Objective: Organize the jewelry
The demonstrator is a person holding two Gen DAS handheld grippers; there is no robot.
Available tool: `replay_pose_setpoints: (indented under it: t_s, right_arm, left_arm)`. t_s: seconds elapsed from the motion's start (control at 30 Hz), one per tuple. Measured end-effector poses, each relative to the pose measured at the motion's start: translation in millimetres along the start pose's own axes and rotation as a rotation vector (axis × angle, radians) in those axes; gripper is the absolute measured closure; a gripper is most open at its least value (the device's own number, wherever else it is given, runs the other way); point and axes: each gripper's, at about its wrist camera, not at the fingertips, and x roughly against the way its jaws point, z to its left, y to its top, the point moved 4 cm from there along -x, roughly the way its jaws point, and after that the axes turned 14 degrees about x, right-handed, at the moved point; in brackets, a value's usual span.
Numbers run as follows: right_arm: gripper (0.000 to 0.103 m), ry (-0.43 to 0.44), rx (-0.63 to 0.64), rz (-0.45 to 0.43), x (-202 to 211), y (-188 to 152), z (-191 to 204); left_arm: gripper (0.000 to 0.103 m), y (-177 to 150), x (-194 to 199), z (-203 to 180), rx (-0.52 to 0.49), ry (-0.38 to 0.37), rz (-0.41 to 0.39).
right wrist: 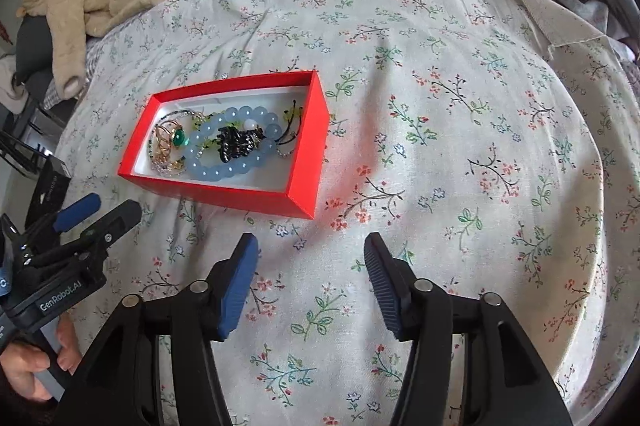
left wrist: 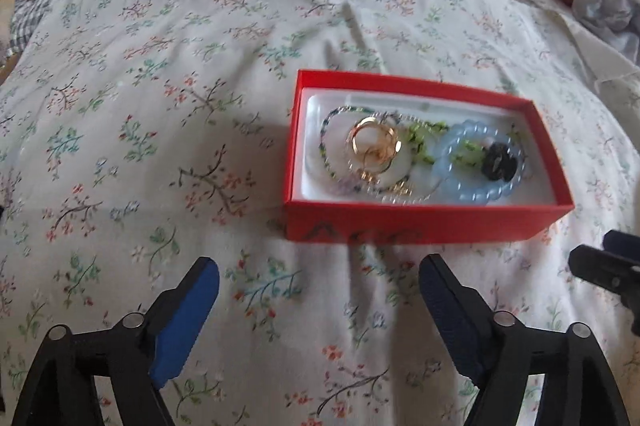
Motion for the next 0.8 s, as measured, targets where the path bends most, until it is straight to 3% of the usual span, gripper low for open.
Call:
replay_pose_setpoints:
  t_s: [0.07,0.17,0.37,0.8]
  right_arm:
    - [0.025,-0.025,0.019,0.009,2,-7,3]
    - [0.016,-0.057,0.049,0.003,7,-14,9]
    - [0.007,-0.113,0.065,-0.003,11,-21,14]
    - [0.007,-0.163,0.043,-0.028,15,-11,13]
  left_arm:
    - [0.005,-8,5,3,-0.001,0.027,-0.005]
    - [0.001,-16,16,4,0.001,0.038,-0.022]
    - [0.000,-22,25,4,0.001,0.064,-0.032]
    - [0.000,-21,25,4,0.009,0.084,-0.039]
